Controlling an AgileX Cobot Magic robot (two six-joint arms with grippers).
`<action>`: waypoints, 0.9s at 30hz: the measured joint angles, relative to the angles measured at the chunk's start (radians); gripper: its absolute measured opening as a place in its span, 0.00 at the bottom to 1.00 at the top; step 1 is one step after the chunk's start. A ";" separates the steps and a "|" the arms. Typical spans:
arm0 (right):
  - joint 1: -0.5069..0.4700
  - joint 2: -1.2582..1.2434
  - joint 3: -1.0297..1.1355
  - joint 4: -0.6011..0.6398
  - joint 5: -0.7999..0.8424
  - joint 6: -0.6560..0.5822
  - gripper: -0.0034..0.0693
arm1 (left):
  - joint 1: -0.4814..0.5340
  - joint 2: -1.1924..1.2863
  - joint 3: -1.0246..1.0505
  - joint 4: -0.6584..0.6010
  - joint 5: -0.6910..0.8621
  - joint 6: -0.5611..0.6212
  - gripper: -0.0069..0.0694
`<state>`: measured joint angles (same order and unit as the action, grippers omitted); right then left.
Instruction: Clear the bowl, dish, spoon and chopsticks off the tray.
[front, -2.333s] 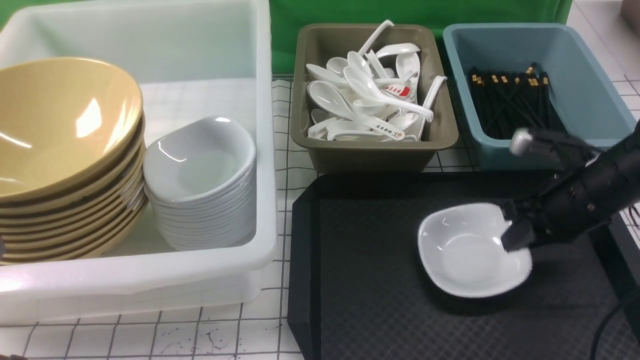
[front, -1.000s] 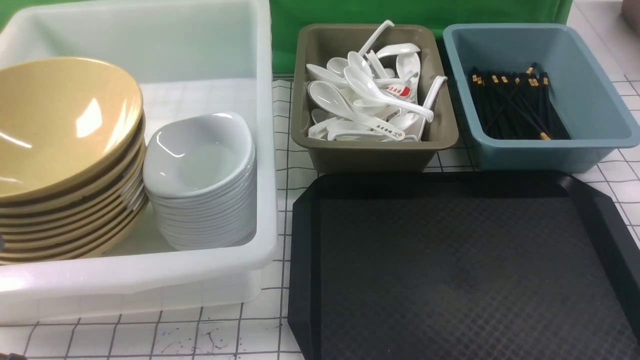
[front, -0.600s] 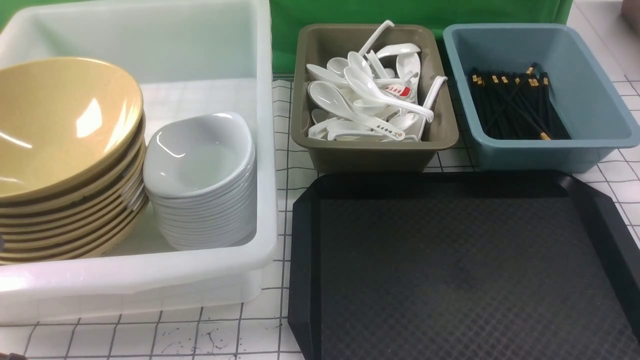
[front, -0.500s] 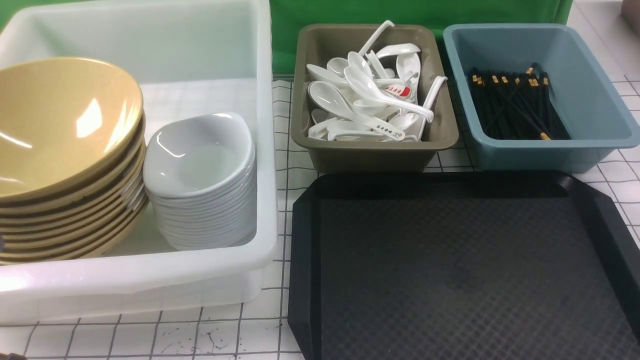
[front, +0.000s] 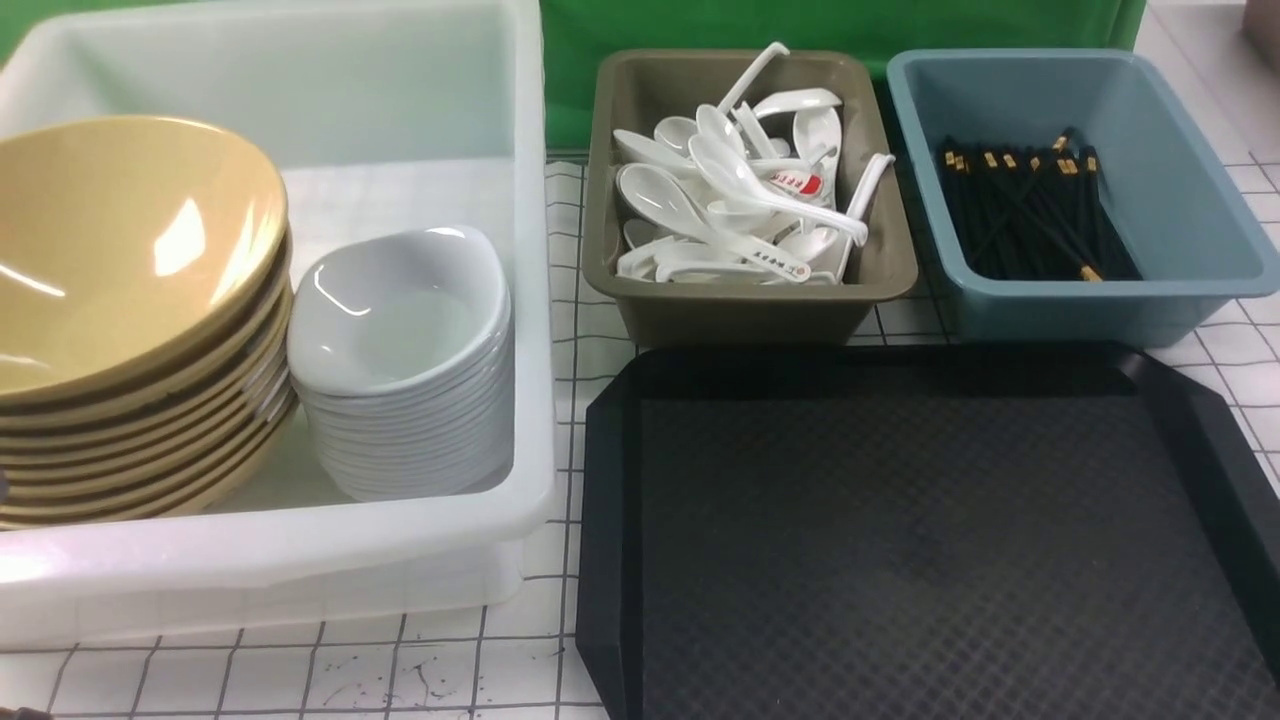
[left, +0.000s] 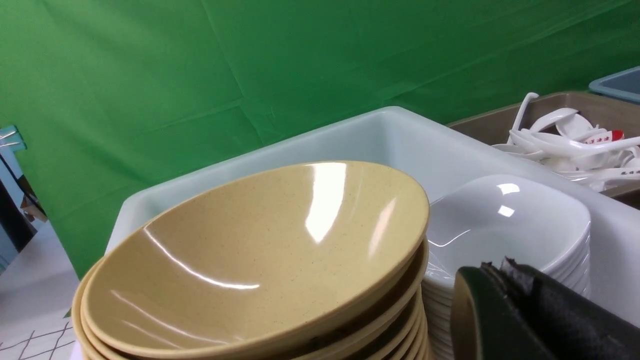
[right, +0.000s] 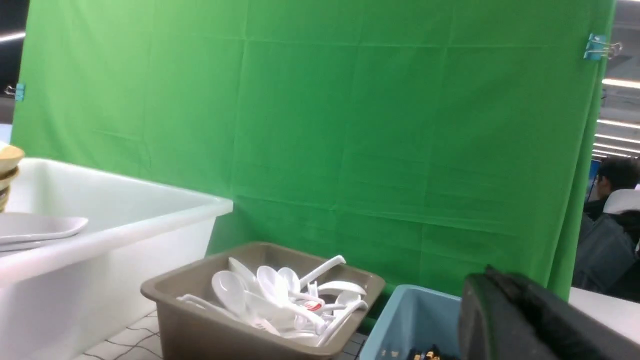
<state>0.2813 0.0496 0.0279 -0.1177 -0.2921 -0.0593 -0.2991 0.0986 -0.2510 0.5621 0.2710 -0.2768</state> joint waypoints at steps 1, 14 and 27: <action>0.000 0.000 0.000 0.000 0.009 0.000 0.10 | 0.000 0.000 0.000 0.000 0.001 0.000 0.07; -0.215 -0.060 0.001 0.069 0.186 0.007 0.10 | 0.000 0.000 0.000 0.004 0.000 0.000 0.07; -0.339 -0.061 0.001 0.071 0.601 0.101 0.10 | 0.000 0.000 0.000 0.004 0.001 -0.003 0.07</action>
<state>-0.0577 -0.0112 0.0290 -0.0467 0.3093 0.0420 -0.2991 0.0986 -0.2510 0.5664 0.2723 -0.2796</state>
